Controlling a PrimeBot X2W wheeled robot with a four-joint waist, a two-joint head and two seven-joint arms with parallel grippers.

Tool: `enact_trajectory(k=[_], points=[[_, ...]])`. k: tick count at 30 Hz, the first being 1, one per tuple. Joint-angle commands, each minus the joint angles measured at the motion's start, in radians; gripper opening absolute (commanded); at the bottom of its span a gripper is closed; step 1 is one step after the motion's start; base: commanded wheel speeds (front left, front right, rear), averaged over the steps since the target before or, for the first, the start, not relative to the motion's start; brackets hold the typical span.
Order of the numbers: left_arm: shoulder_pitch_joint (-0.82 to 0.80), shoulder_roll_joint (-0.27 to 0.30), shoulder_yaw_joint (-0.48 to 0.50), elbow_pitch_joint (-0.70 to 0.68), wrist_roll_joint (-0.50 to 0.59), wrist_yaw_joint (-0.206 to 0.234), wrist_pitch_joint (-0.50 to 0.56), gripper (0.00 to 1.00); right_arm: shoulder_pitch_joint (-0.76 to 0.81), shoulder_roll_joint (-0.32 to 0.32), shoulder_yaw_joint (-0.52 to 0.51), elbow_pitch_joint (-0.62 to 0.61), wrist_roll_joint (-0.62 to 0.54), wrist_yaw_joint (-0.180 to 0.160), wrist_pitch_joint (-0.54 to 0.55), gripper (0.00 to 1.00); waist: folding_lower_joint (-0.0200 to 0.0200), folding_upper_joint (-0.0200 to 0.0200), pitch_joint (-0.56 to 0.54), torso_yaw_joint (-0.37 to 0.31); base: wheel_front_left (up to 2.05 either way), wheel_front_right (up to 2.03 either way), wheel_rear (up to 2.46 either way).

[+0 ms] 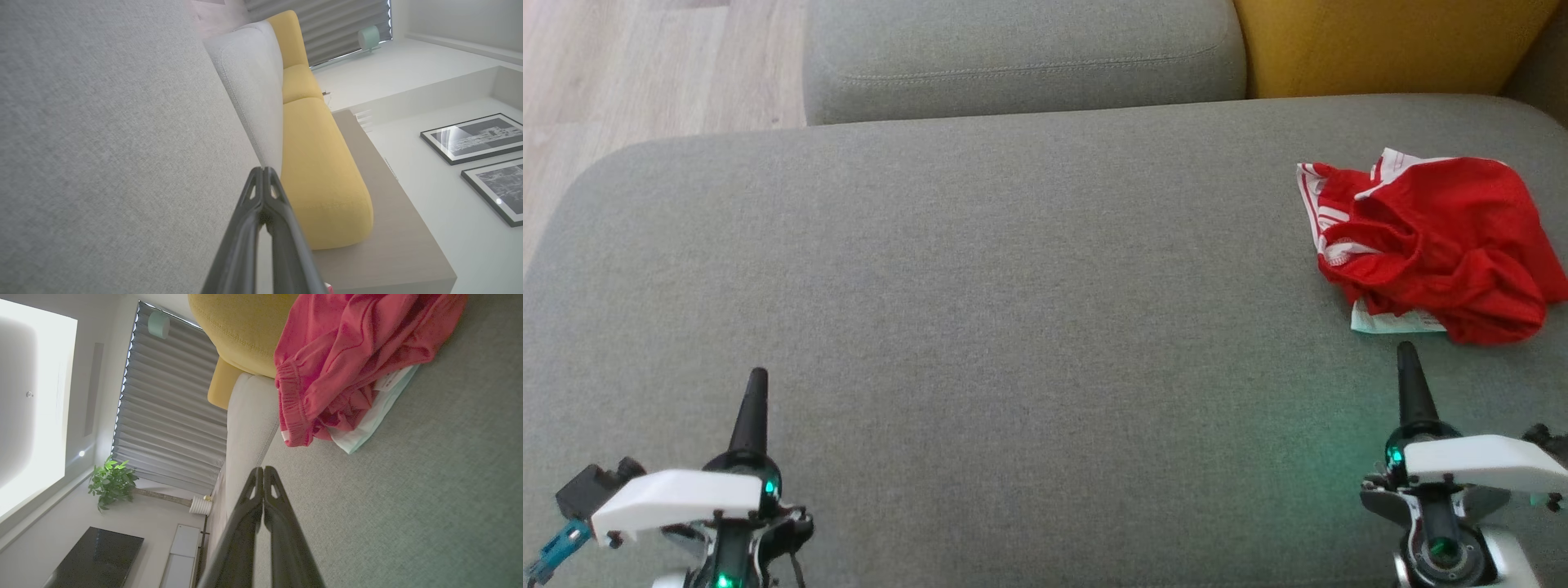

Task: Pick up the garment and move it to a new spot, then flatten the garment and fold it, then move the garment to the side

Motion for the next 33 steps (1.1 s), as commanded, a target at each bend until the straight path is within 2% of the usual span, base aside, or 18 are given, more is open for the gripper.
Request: enact_trajectory(k=[1,33], points=[[-0.064,0.014,0.035,-0.026,-0.030,-0.008,0.011,0.00,-0.041,-0.016,0.005,-0.042,0.041,0.003,0.008,0.00,0.0000,0.0000,0.000,0.000,0.00,0.00,0.00],[-0.095,0.016,0.085,0.009,-0.338,-0.039,0.103,0.00,-0.041,-0.013,-0.057,-0.068,0.416,0.003,0.097,0.00,0.0000,0.0000,-0.008,0.005,0.00,0.00,0.00]])
